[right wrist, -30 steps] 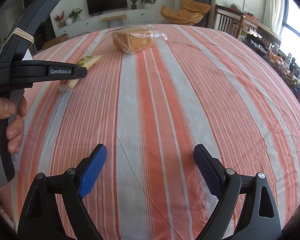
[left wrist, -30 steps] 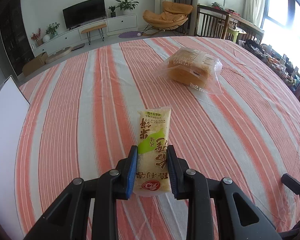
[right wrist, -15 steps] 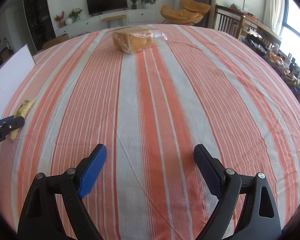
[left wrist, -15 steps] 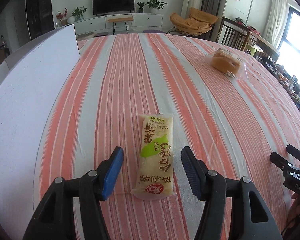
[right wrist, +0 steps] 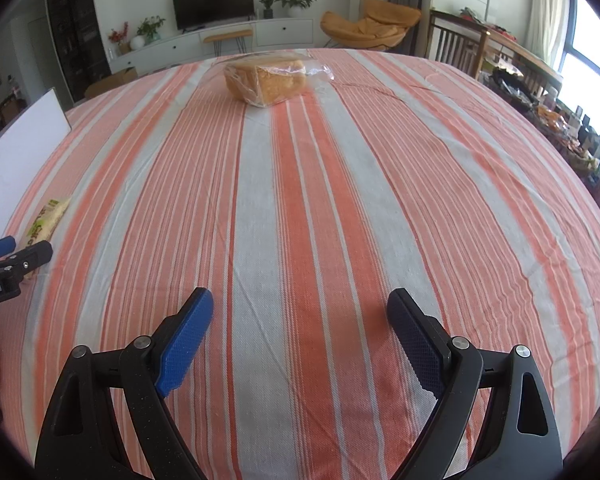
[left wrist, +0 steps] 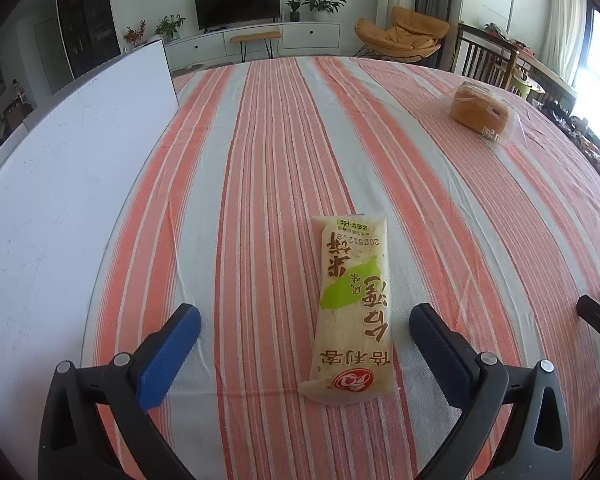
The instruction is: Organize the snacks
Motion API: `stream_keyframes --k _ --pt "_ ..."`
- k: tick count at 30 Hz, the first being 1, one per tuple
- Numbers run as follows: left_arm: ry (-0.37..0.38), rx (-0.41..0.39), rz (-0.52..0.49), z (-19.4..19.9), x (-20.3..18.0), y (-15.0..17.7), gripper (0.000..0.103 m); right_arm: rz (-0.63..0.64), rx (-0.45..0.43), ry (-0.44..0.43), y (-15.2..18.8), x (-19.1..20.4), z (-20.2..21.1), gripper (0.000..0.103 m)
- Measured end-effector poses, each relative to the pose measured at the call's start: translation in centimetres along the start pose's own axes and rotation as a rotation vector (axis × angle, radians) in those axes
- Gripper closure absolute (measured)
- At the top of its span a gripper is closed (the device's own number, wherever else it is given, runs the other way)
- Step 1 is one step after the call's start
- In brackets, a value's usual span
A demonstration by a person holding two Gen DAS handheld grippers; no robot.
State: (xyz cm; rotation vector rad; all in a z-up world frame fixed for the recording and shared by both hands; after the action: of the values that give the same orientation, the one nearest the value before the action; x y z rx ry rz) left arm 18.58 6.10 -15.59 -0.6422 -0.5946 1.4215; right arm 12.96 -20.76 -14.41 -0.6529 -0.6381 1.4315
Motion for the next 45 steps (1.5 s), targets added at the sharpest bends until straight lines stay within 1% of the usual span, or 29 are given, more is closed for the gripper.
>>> stream_keyframes --k 4,5,7,8,9,12,15,18,20,22,24,26,27,29,30,31,32,33,36,38,41,45 --pt "0.001 0.0 0.001 0.0 0.0 0.0 0.0 0.001 0.004 -0.001 -0.1 0.0 0.0 0.012" --pt "0.001 0.0 0.001 0.0 0.0 0.0 0.0 0.009 0.022 -0.005 -0.3 0.0 -0.2 0.012" --pt "0.001 0.0 0.001 0.0 0.0 0.0 0.0 0.013 0.107 -0.018 -1.4 -0.1 -1.0 0.012" --pt "0.001 0.0 0.002 0.0 0.0 0.0 0.0 -0.013 0.139 -0.014 -2.4 -0.5 -1.5 0.014" --pt "0.001 0.0 0.002 0.0 0.0 0.0 0.0 -0.059 0.142 -0.02 -3.7 -1.0 -1.8 0.014" --pt "0.002 0.0 0.003 0.0 -0.1 -0.1 0.0 -0.227 0.11 -0.04 -9.0 -2.5 -2.8 0.014" --pt "0.002 0.0 0.003 0.0 -0.1 -0.1 0.0 -0.358 0.097 -0.058 -14.4 -2.7 -5.5 0.013" --pt "0.002 0.0 0.003 0.0 -0.1 -0.1 0.0 -0.435 0.092 -0.001 -18.1 -2.1 -8.9 0.014" --pt "0.003 0.0 0.005 -0.1 -0.1 -0.1 0.0 -0.468 0.091 0.038 -19.5 -1.4 -11.0 0.014" --pt "0.003 0.0 0.006 -0.1 -0.1 -0.1 0.0 -0.469 0.118 0.073 -20.3 -0.2 -13.3 0.014" --pt "0.003 0.0 0.006 -0.2 -0.2 -0.1 0.0 -0.431 0.148 0.103 -20.6 1.3 -15.1 0.014" --pt "0.003 0.0 0.006 -0.1 -0.2 -0.1 0.0 -0.365 0.173 0.166 -20.0 2.6 -16.4 0.012" --pt "0.003 0.0 0.006 -0.1 -0.2 -0.1 0.0 -0.333 0.183 0.182 -19.6 3.1 -17.0 0.012" --pt "0.003 -0.001 0.006 -0.2 -0.2 -0.1 0.0 -0.289 0.204 0.199 -18.6 3.5 -18.0 0.012" --pt "0.003 0.0 0.006 -0.1 -0.2 -0.1 0.0 -0.271 0.221 0.192 -17.9 3.4 -18.4 0.012" --pt "0.003 -0.001 0.007 -0.1 -0.2 -0.1 0.0 -0.227 0.191 0.197 -17.6 3.4 -18.2 0.013" --pt "0.003 -0.001 0.007 -0.1 -0.2 -0.1 0.0 -0.196 0.175 0.182 -17.5 3.3 -18.1 0.015" --pt "0.003 -0.001 0.007 -0.1 -0.2 -0.1 0.0 -0.171 0.15 0.159 -17.1 3.1 -17.7 0.015" --pt "0.003 -0.001 0.007 -0.1 -0.2 -0.1 0.0 -0.072 0.102 0.103 -16.0 2.8 -16.1 0.023" --pt "0.003 -0.001 0.007 -0.1 -0.2 -0.1 0.0 -0.001 0.076 0.073 -14.8 2.6 -14.5 0.026" --pt "0.003 -0.001 0.007 -0.1 -0.2 -0.1 0.0 0.078 0.05 0.033 -12.0 2.0 -11.6 0.028" --pt "0.002 -0.001 0.007 -0.1 -0.2 -0.1 0.0 0.112 0.052 -0.005 -7.5 1.4 -6.8 0.028"
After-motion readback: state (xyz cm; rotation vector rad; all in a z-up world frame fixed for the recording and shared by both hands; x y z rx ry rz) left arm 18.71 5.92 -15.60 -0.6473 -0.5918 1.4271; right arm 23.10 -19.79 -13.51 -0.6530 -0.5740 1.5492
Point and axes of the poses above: each gripper's, at about its wrist camera, not at the fingertips, and z roughly against the way its jaws point, x to its left, y to its underside, the point moved 1 cm from there along -z, roughly the way its jaws point, and after that the axes turned 10 degrees about -x, right-handed, at the moved point
